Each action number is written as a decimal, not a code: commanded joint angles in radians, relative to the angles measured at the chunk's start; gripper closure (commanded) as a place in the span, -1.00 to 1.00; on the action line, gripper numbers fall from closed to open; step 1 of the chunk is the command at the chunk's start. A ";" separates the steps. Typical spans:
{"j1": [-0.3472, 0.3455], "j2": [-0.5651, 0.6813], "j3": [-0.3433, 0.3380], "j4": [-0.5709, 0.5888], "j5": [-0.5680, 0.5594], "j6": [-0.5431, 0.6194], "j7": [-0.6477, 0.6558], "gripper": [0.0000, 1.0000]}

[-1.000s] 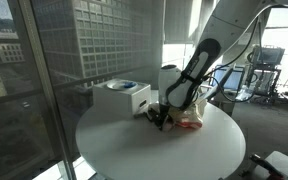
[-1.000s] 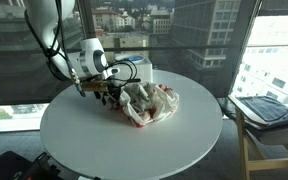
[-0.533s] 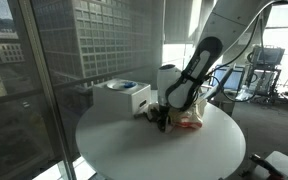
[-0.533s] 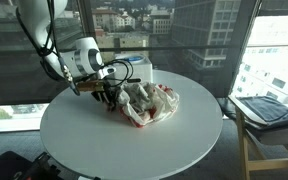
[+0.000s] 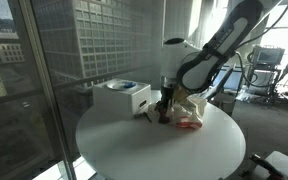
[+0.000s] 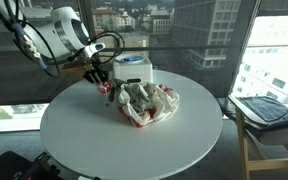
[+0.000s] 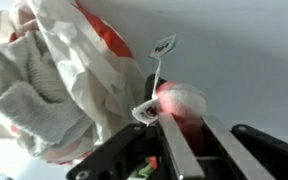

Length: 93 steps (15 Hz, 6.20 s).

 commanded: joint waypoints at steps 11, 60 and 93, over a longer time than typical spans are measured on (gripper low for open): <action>-0.293 -0.621 0.048 -0.337 -0.667 0.034 0.774 0.88; -0.341 0.429 0.277 0.430 -0.508 0.104 0.585 -1.00; -0.350 0.701 0.316 0.758 -0.132 0.064 -0.997 -1.00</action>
